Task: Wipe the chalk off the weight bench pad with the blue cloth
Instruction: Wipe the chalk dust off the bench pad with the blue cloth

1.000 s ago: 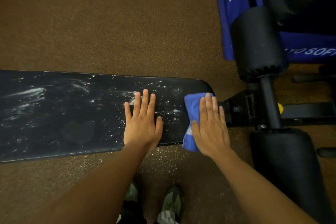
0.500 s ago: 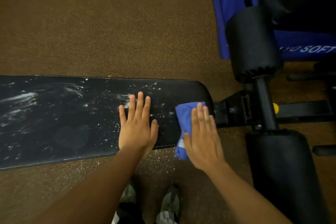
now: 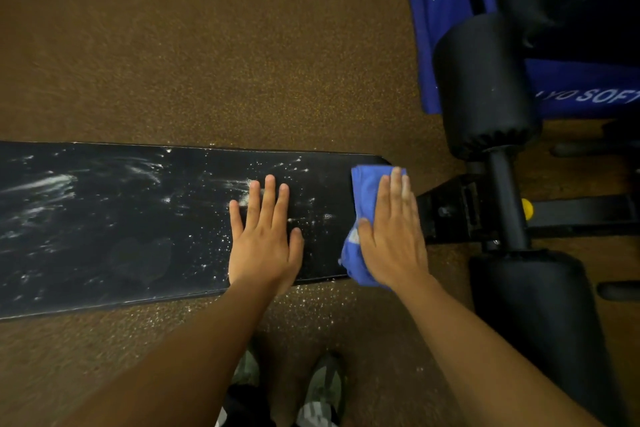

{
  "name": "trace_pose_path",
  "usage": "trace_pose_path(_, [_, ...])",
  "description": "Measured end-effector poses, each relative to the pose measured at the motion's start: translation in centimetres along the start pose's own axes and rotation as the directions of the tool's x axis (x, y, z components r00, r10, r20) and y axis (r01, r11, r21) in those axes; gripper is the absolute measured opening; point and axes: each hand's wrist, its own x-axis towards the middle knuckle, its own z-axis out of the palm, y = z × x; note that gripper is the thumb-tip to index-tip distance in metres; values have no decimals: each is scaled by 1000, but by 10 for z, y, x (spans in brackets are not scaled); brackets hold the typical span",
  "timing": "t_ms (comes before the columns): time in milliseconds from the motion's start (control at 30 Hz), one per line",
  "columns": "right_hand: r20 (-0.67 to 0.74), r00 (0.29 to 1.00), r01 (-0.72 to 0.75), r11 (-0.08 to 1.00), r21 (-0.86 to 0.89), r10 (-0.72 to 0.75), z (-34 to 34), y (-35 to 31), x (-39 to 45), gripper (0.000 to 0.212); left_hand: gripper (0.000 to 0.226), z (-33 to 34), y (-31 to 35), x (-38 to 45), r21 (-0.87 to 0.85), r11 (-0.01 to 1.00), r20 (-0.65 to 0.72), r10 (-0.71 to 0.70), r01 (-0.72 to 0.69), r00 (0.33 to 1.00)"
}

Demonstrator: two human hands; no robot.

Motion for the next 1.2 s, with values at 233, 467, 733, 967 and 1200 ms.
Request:
trace_pose_path(233, [-13,980,-194,976,95,197,-4,-5,39,73,67,0,0,0,11,1000,3,-7,7,1000])
trace_pose_path(467, [51,975,223,957,-187,-217,17,-56,20,74,67,1,0,0,5,1000,2,0,0,1000])
trace_pose_path(733, [7,997,74,974,-212,-74,11,-20,7,74,66,-1,0,0,1,1000,13,3,-3,1000])
trace_pose_path(967, [6,987,157,967,-200,-159,14,-63,43,71,66,1,0,0,22,1000,20,-2,1,1000])
trace_pose_path(1200, [6,988,153,964,-219,-155,14,-27,7,69,67,-2,-8,-1,1,999,11,45,-45,999])
